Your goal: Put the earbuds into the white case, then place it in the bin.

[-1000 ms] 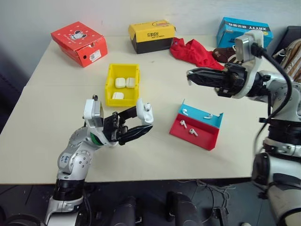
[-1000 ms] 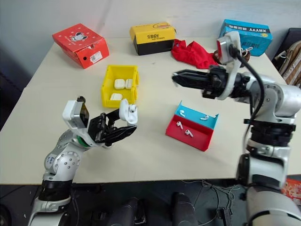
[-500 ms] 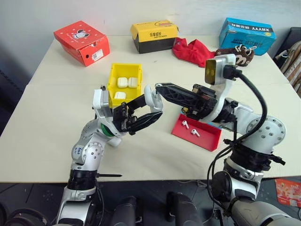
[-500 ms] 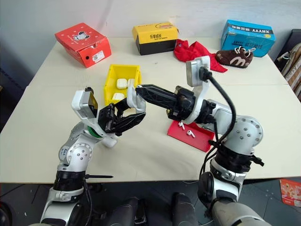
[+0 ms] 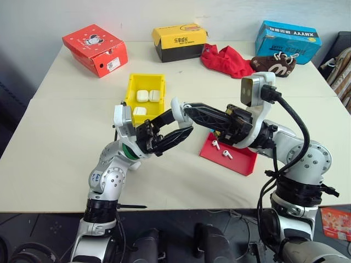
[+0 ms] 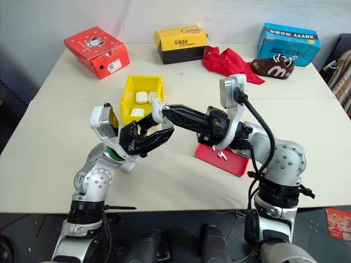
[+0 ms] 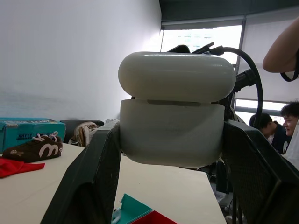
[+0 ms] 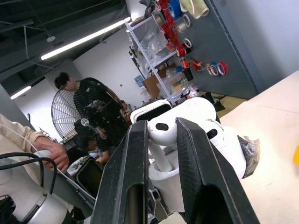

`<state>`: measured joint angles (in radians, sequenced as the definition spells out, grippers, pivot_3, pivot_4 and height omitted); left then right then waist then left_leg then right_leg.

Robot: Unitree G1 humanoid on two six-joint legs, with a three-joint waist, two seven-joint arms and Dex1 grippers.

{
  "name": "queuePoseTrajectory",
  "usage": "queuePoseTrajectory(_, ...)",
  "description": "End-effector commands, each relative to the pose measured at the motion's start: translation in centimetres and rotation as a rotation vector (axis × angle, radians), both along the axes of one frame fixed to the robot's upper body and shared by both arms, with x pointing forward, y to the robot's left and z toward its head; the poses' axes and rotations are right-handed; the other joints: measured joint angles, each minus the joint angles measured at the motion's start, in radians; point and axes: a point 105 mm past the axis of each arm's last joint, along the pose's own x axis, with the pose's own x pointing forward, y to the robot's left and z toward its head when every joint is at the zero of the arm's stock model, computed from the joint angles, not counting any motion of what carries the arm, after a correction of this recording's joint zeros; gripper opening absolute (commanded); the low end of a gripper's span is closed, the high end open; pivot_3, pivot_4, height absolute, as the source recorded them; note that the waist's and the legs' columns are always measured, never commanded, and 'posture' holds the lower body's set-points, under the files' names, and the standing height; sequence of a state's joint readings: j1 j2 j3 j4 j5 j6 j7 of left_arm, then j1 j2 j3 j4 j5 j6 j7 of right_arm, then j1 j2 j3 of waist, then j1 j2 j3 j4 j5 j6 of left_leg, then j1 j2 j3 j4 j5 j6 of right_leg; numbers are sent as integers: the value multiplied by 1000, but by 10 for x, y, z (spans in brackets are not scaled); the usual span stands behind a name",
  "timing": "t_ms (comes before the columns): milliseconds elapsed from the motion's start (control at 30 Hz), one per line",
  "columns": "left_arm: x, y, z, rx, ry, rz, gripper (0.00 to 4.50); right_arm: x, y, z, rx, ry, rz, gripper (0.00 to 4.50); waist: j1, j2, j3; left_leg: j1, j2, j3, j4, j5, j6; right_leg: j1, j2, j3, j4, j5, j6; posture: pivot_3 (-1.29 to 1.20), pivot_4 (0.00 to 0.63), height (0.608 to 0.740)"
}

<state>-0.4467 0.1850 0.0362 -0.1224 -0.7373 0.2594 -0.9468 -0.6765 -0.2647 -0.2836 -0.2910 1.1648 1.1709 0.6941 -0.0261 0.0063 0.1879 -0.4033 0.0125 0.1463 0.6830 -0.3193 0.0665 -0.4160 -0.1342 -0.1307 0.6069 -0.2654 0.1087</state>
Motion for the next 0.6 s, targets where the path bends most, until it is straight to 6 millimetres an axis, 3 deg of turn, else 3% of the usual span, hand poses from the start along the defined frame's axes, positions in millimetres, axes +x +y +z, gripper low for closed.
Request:
queuePoseTrajectory(33,-8,-1,19,-39,-81,5,2776,0,3,-10,-50,-23,-36,434,1,0,0,0,0,0,0,0,0,0,0,0,0,0,0,0,150,740)
queuePoseTrajectory(100,-8,0,21,-43,-82,5,2776,3,1,-16,-84,-36,-63,434,1,0,0,0,0,0,0,0,0,0,0,0,0,0,0,0,150,740)
queuePoseTrajectory(400,-11,7,20,-21,-84,9,2776,-6,-16,-12,-101,-122,-56,3362,2,0,0,0,0,0,0,0,0,0,0,0,-1,0,0,0,150,740)
queuePoseTrajectory(500,-7,13,11,109,-77,61,2776,-15,-36,-11,-158,-109,-29,3362,9,0,0,0,0,-1,0,0,0,1,-1,1,-2,0,0,0,150,740)
queuePoseTrajectory(600,2,12,-2,339,-73,137,2776,-9,-48,-6,-230,-163,-110,2667,13,0,0,0,0,-1,0,0,1,1,-2,2,-3,0,0,0,150,740)
